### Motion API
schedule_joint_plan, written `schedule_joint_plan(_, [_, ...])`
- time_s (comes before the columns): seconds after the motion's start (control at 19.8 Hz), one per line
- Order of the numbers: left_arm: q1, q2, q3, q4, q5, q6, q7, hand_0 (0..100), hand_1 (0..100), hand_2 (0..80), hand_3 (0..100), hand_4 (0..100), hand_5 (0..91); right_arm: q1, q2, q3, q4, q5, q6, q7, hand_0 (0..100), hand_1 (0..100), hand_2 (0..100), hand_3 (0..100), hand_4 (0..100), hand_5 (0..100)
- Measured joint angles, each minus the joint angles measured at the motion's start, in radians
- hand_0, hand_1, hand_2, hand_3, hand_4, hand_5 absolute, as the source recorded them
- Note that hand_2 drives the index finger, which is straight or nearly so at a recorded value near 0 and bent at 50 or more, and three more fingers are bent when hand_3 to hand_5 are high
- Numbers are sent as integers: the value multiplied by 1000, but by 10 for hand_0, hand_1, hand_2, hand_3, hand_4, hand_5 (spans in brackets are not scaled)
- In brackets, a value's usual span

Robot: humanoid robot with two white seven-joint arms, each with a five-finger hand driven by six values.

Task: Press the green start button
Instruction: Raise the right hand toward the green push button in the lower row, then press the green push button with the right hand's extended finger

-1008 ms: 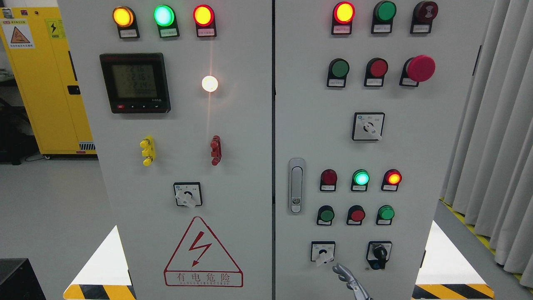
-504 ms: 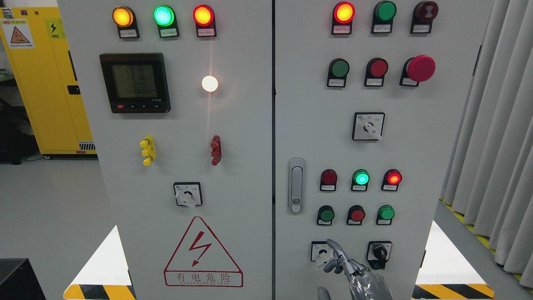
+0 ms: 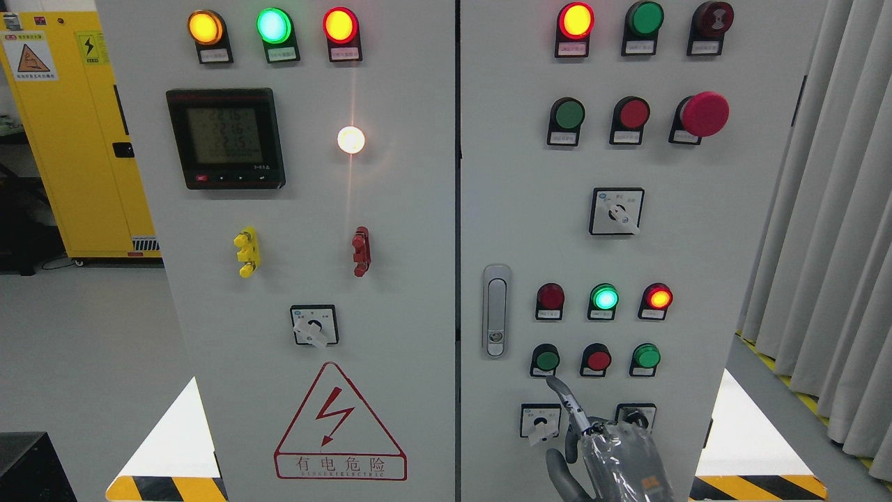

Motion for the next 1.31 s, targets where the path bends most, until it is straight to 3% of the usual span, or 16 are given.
schedule_joint_plan(1.31, [0,0,0,0,0,0,0,120,556,0,0,0,0,-84,0,-13,74,48,7,27,670,1000,0,930,1000,1000])
